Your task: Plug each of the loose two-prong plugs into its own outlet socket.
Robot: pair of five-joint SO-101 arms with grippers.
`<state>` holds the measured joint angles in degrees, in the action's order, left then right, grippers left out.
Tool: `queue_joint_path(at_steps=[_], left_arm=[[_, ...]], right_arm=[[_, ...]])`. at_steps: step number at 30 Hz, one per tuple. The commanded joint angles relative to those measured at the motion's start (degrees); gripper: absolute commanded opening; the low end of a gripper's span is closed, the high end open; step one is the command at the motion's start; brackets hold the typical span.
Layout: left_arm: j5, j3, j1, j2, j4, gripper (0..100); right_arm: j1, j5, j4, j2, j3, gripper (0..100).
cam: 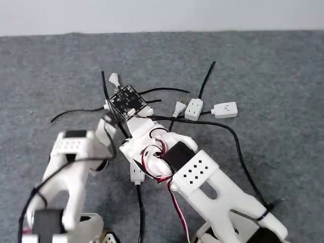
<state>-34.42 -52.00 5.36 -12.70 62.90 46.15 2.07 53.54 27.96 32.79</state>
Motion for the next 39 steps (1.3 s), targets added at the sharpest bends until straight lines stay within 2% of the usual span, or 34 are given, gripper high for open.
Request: queue_joint_path(at_steps=[1,6,11,17,24,39], left_arm=[[-3.3,-7.0,-2.5,-12.7,-1.5,1],[-5.2,-11.9,-3.7,-20.0,-1.5,1],[-4.6,-12.8,-3.7,-21.5,-3.3,1],[10.0,-12.7,1.8,-21.8,-11.3,2],[17.5,-10.2,6.7,-21.4,-13.3,2],[18.3,-9.7,7.8,-21.4,-13.4,2]], right_arm=[[0.5,-0.8,-1.4,0.0,-0.5,0.8],[0.5,-0.9,-1.4,0.1,-0.6,0.8],[0.4,-1.5,-1.5,-0.1,-0.6,0.8],[-0.9,-1.7,-3.0,-0.7,0.5,0.8],[-1.5,-4.0,-9.1,-1.0,8.0,0.8],[-3.9,-2.9,-10.9,-11.0,6.0,0.9]])
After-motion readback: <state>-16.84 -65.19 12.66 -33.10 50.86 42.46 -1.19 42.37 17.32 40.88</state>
